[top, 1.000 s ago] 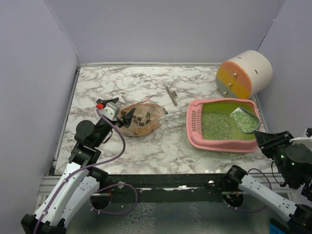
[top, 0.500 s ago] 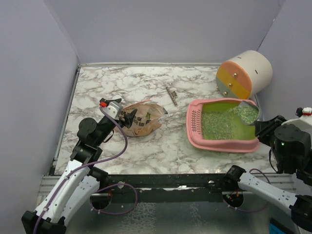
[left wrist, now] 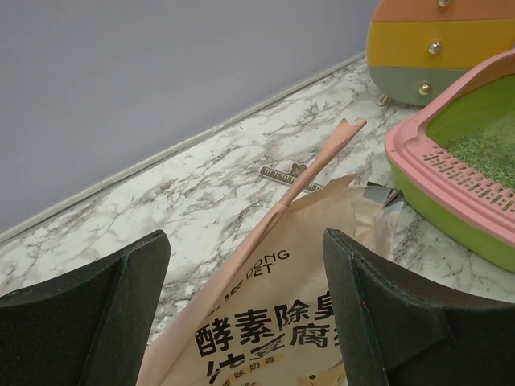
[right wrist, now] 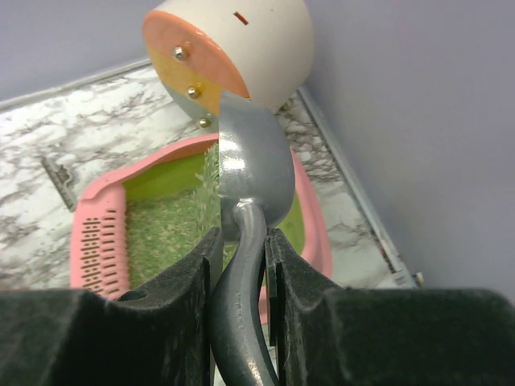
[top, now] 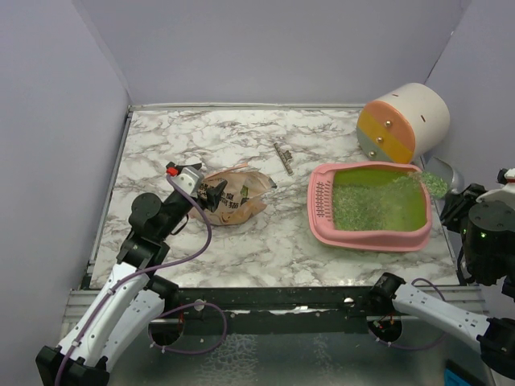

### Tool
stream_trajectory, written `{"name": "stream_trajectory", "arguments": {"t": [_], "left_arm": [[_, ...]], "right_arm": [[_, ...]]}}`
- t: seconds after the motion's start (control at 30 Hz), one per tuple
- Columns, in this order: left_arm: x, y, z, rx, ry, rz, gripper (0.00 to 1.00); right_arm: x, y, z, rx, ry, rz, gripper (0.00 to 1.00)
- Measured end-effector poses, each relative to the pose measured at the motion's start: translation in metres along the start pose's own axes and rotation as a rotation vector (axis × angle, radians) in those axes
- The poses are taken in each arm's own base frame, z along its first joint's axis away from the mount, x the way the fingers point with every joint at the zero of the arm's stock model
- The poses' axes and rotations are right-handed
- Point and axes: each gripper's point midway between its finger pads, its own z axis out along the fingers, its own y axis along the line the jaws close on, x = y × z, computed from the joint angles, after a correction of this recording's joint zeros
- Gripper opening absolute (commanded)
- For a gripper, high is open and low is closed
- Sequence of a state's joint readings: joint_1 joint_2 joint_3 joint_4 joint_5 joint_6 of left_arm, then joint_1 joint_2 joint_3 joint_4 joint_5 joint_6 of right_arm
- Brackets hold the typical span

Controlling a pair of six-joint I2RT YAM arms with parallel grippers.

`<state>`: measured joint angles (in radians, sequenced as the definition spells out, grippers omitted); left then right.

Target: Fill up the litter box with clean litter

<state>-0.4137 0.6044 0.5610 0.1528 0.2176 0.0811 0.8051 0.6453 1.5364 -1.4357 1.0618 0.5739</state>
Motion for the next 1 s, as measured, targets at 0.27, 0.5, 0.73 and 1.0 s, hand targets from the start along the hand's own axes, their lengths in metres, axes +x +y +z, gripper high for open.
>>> {"name": "stream_trajectory", "arguments": {"t": [0.27, 0.5, 0.73, 1.0], "left_arm": [[0.004, -0.001, 0.002, 0.005, 0.015, -0.004, 0.79], [0.007, -0.001, 0.003, 0.008, 0.023, -0.005, 0.79], [0.007, -0.001, 0.003, 0.01, 0.024, -0.005, 0.79], [0.008, -0.002, 0.003, 0.015, 0.026, -0.006, 0.78]], "right_arm": [[0.001, -0.003, 0.005, 0.03, 0.001, -0.146, 0.01], [0.04, 0.023, 0.029, 0.058, 0.099, -0.444, 0.01], [0.084, 0.053, 0.05, 0.04, 0.222, -0.662, 0.01], [0.049, 0.045, 0.036, -0.025, 0.114, -0.494, 0.01]]}}
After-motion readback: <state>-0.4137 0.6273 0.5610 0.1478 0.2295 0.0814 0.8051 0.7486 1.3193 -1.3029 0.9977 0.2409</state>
